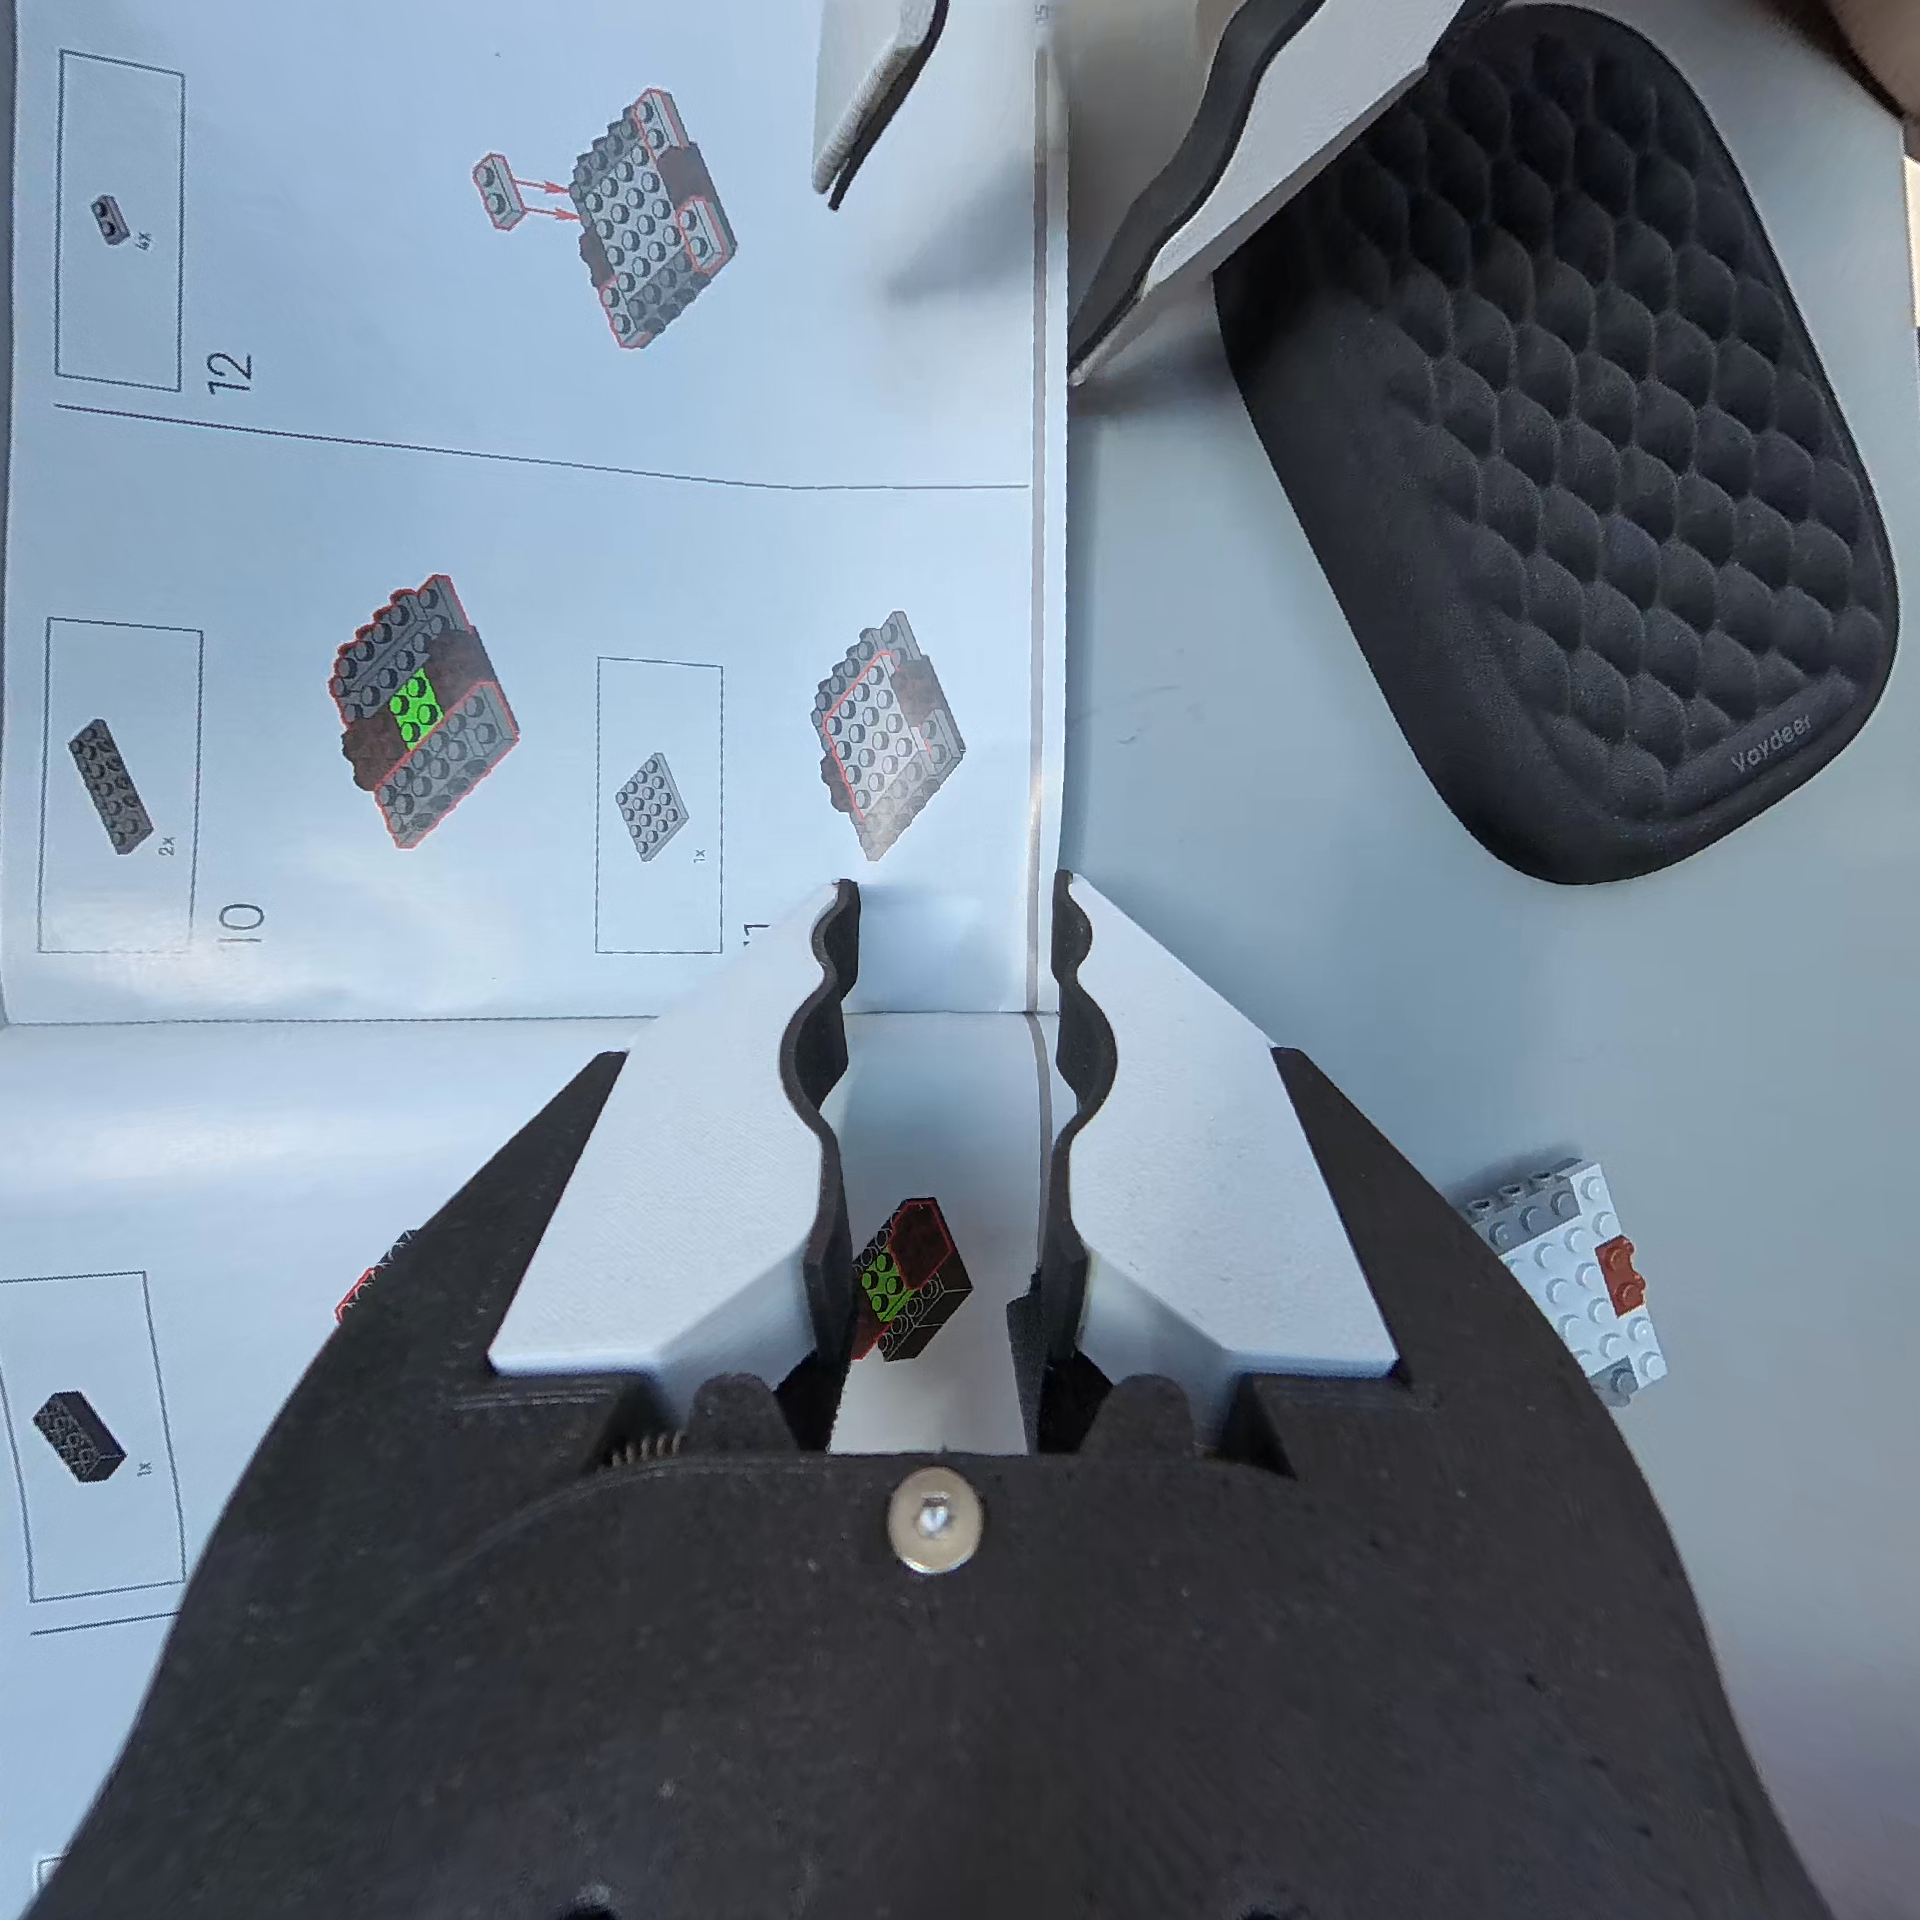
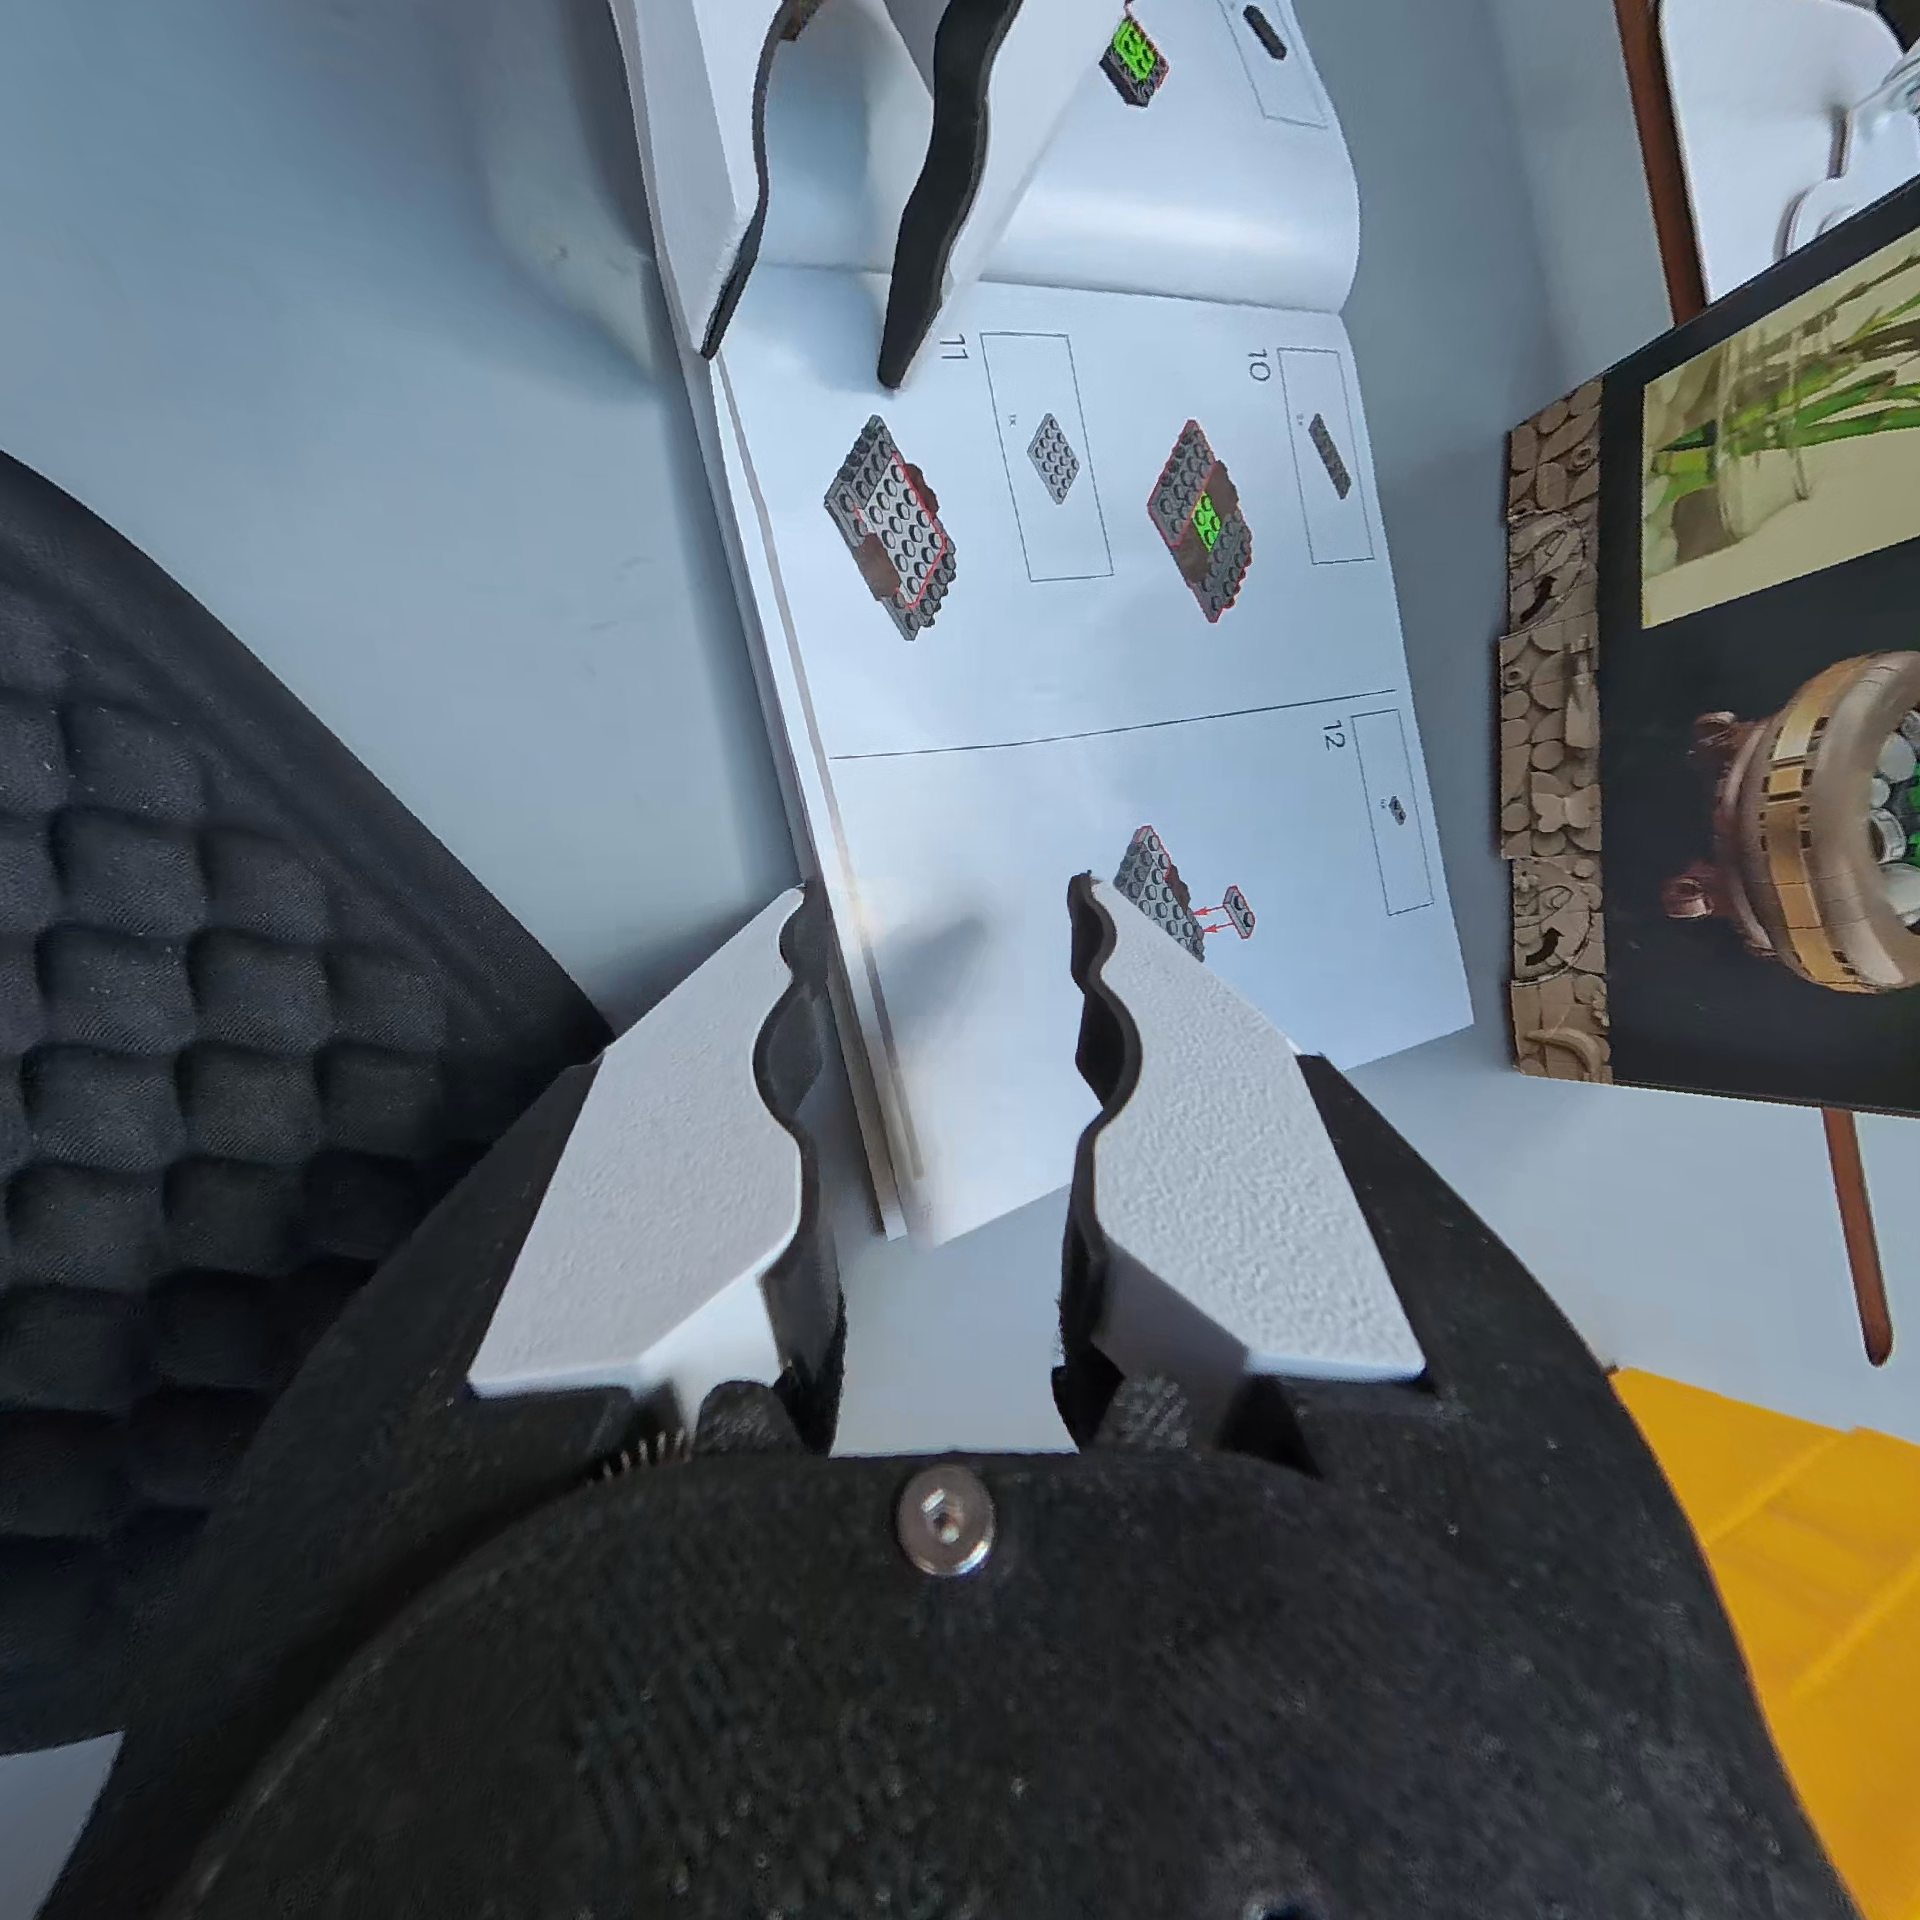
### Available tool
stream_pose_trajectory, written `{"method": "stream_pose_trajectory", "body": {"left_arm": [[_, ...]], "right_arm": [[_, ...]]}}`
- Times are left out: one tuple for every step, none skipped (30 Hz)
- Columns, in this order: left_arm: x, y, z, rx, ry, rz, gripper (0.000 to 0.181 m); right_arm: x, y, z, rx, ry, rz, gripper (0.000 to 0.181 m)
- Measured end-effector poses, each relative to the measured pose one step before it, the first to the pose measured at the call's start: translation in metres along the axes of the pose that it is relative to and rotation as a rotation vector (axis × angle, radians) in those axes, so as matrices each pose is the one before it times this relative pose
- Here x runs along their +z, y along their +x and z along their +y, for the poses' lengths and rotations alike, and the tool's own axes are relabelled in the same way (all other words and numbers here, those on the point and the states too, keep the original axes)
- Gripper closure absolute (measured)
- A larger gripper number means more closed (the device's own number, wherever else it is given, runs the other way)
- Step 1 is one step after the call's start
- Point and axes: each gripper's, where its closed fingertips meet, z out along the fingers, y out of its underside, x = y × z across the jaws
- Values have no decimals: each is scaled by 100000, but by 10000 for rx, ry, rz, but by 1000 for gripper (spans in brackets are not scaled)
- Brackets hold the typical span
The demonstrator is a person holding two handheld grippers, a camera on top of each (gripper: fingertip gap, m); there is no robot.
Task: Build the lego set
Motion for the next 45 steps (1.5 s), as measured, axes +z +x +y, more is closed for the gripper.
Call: {"method": "stream_pose_trajectory", "body": {"left_arm": [[-11,-1,-3,-38,35,67,146],[-11,10,-14,-35,32,62,146],[-15,10,1,-20,31,47,145],[-5,17,2,-6,28,31,145],[-9,30,4,-6,21,19,145],[-10,33,-15,-27,14,21,144],[-22,61,-28,-66,3,51,142],[-27,82,-90,-100,12,72,141],[-25,99,-208,-102,53,64,140],[-3,54,-334,-75,93,-1,139],[17,-21,-411,-31,85,-86,136],[48,-67,-434,19,39,-146,134],[65,-6,-526,83,53,-150,134],[111,-18,-615,130,81,-184,133],[149,-68,-633,140,59,-243,131],[215,-39,-653,127,42,-224,129],[261,-26,-685,88,59,-218,129],[277,42,-726,61,116,-172,128],[287,117,-686,46,140,-117,129],[275,6,-581,27,113,-172,131],[243,10,-500,47,120,-156,132],[226,65,-417,41,137,-87,134],[215,69,-316,-35,133,-42,135],[207,122,-251,-117,129,37,136],[195,124,-174,-163,114,63,136],[187,73,-135,-166,107,46,136],[175,93,-108,-151,92,39,137],[139,92,-82,-117,73,31,140],[114,71,-70,-45,70,-8,142],[97,-38,-28,31,70,-107,141],[67,-31,-23,74,71,-120,143],[37,98,-2,75,60,-30,146],[7,143,-6,34,38,23,148],[-11,144,22,-3,13,49,150],[-26,117,29,1,-1,60,152],[-44,-28,60,24,-8,-5,156],[-32,-125,84,37,-5,-53,156],[-24,-69,122,18,-15,7,158],[-7,-12,150,-33,-28,68,159],[-16,-67,112,-67,8,38,159],[-36,-55,44,-67,69,33,162],[-65,-18,5,-84,95,61,167],[-90,-123,9,-122,84,8,171],[-104,-157,-8,-129,93,2,172],[-101,-67,-11,-111,78,48,173]], "right_arm": [[95,70,40,-74,-68,86,135],[33,32,-34,-65,-23,57,136],[-34,-60,-118,-63,15,5,137],[-123,19,-174,-73,53,55,140],[-144,124,-265,-68,114,112,140],[-150,63,-270,-33,136,52,141],[-114,41,-242,5,128,19,141],[-51,17,-137,34,81,-3,141],[-1,40,3,19,16,12,141],[42,54,87,-1,-37,24,141],[56,5,78,0,-39,-2,141],[45,1,49,-9,-26,8,141],[23,5,-18,-26,-2,14,141],[11,-4,-66,-14,21,10,141],[18,20,-77,5,29,19,141],[13,28,-47,6,24,23,141],[17,21,-25,-3,11,11,141],[16,0,-12,0,12,3,141],[10,21,-29,12,34,4,141],[20,24,-18,31,23,-2,141],[28,12,6,26,14,-7,141],[44,-4,12,14,0,-10,141],[51,33,36,-12,-16,30,141],[68,4,32,-16,-22,10,141],[60,-32,28,-5,-23,-13,141],[39,-14,20,-2,-19,-2,141],[25,-24,-3,-15,-3,-1,141],[5,14,19,-23,-17,16,141],[38,71,171,-24,-94,43,141],[17,-12,120,27,-41,-22,141],[35,-44,95,53,-25,-56,141],[27,-9,21,34,20,-33,141],[6,-50,-11,12,26,-38,141],[2,-15,-23,2,13,-13,141],[0,-10,-51,-20,23,3,141],[-3,-83,-96,-21,49,-32,141],[-10,-35,-71,-8,24,-12,141],[0,14,-11,-9,-3,17,141],[-6,3,-9,-20,-3,10,141],[-6,-5,2,-4,5,-2,141],[-2,-3,4,20,-2,-10,140],[-15,-24,41,9,-18,-24,140],[-19,-16,20,-12,-1,-11,140],[-27,71,-25,4,21,32,140],[-26,35,-36,30,23,11,139]]}}
